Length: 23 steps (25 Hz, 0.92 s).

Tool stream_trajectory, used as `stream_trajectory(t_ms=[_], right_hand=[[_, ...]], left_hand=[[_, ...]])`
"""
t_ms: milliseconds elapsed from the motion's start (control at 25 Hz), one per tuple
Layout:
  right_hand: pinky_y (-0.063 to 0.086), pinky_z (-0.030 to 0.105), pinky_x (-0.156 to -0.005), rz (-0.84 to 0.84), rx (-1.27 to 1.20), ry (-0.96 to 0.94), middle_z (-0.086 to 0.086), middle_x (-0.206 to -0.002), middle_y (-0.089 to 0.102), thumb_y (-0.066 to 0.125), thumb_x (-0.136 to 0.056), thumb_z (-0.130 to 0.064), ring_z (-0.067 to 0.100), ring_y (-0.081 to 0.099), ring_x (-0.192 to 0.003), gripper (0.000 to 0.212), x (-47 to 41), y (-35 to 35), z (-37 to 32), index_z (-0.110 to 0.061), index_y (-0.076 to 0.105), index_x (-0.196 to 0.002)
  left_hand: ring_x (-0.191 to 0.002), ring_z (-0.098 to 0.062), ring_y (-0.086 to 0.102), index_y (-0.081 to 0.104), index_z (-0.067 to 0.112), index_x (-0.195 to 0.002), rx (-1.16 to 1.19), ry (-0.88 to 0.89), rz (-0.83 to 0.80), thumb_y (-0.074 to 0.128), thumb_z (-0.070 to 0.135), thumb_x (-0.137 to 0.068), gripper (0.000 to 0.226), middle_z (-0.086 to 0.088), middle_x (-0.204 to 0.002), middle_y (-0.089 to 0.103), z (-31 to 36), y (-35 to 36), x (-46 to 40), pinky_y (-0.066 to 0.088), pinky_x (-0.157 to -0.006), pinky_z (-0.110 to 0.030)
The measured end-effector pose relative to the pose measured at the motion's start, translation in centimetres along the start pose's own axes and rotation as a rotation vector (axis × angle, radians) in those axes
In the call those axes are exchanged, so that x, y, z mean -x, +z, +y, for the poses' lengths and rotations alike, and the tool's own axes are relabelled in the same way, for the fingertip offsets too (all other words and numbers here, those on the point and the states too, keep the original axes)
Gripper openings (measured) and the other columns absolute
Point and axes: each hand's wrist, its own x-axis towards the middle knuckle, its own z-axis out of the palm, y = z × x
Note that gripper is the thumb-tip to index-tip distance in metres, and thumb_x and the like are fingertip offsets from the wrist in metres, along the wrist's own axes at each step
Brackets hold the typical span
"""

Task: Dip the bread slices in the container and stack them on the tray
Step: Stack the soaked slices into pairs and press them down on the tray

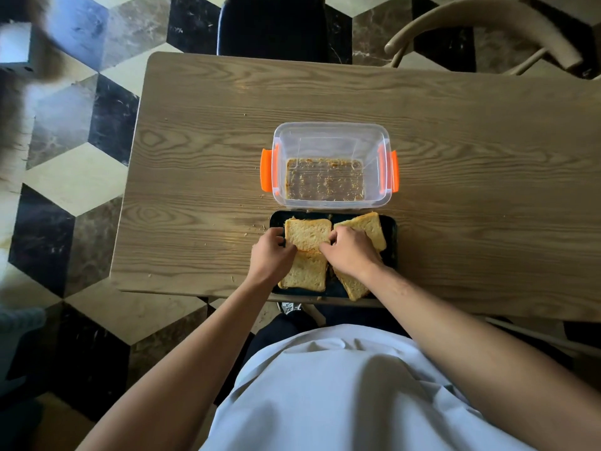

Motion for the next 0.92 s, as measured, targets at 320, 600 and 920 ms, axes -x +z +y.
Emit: stream_trajectory(t_ms=[320, 600, 920], right_hand=[[0.033, 0.024, -0.041, -0.015, 0.020, 0.018, -0.002, -0.052, 0.047, 0.063, -0.085, -0.037, 0.016, 0.044, -0.044, 0.035, -0.2, 1.0, -1.0, -0.015, 0.050, -0.062], [0.056, 0.033, -0.062, -0.048, -0.078, 0.018, 0.003, -0.081, 0.069, 0.060, -0.084, -0.041, 0.020, 0.064, -0.068, 0.025, -0.3, 1.7, -2.0, -0.016, 0.065, -0.086], [0.046, 0.025, -0.059, -0.068, -0.170, 0.035, -0.002, -0.083, 0.068, 0.060, -0.084, -0.040, 0.015, 0.062, -0.072, 0.019, -0.4, 1.8, -2.2, -0.022, 0.066, -0.087]], left_hand=[[-0.089, -0.033, 0.069, 0.071, 0.005, -0.099, -0.122, 0.066, 0.017, 0.057, 0.013, -0.084, 0.023, -0.014, -0.095, 0.073, 0.1, 1.0, 0.1, 0.055, -0.075, -0.042], [-0.112, -0.038, 0.054, 0.068, -0.001, -0.113, -0.301, 0.108, 0.066, 0.058, 0.016, -0.084, 0.035, -0.022, -0.116, 0.069, -0.8, 0.6, 0.0, 0.030, -0.095, -0.035], [-0.125, -0.036, 0.045, 0.049, 0.009, -0.142, -0.404, 0.154, 0.070, 0.063, 0.020, -0.085, 0.060, -0.013, -0.144, 0.054, -1.0, 0.9, -0.2, 0.031, -0.104, -0.039]])
